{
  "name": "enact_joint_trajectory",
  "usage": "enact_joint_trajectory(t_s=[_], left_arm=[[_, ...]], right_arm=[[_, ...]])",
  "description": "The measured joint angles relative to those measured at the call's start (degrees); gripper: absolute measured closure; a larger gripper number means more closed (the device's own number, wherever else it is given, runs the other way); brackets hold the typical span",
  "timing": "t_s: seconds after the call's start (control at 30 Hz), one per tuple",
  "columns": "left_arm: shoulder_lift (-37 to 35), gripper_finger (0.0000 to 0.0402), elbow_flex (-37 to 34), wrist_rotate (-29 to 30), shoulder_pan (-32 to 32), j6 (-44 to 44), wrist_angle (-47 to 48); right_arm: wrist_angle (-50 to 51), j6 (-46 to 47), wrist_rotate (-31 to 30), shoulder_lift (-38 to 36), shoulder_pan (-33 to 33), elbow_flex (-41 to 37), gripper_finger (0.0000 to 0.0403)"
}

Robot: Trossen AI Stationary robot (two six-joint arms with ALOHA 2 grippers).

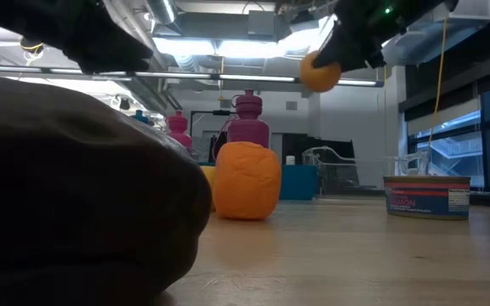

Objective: Pick & Place Food Item
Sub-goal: Put the left orange into the blue bin

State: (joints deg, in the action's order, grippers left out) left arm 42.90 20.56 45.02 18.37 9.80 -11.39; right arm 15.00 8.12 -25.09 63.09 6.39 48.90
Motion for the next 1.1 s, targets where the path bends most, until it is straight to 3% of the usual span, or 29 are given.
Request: enact_joint_trajectory(t_s=[0.23, 0.53, 0.7, 1.1], left_arm=[[0.0, 0.0148, -0.6, 0.3, 0.0, -2.0, 0.3], [0.0, 0.0148, -0.6, -3.0, 0.0, -5.9, 1.5], [0.1, 0.0148, -0.6, -3.1, 0.0, -4.3, 0.9], [0.2, 0.0148, -0.5, -3.5, -0.5, -4.4, -0.7]], right_arm=[[-1.3, -1.3, 1.1, 3.4, 3.8, 0.0, 0.0115], [-10.4, -5.1, 12.3, 7.3, 11.0, 0.0, 0.0115], [-10.5, -6.1, 17.5, 10.6, 15.0, 3.6, 0.0115], [10.0, -17.0, 20.1, 26.8, 19.8, 24.9, 0.0115]])
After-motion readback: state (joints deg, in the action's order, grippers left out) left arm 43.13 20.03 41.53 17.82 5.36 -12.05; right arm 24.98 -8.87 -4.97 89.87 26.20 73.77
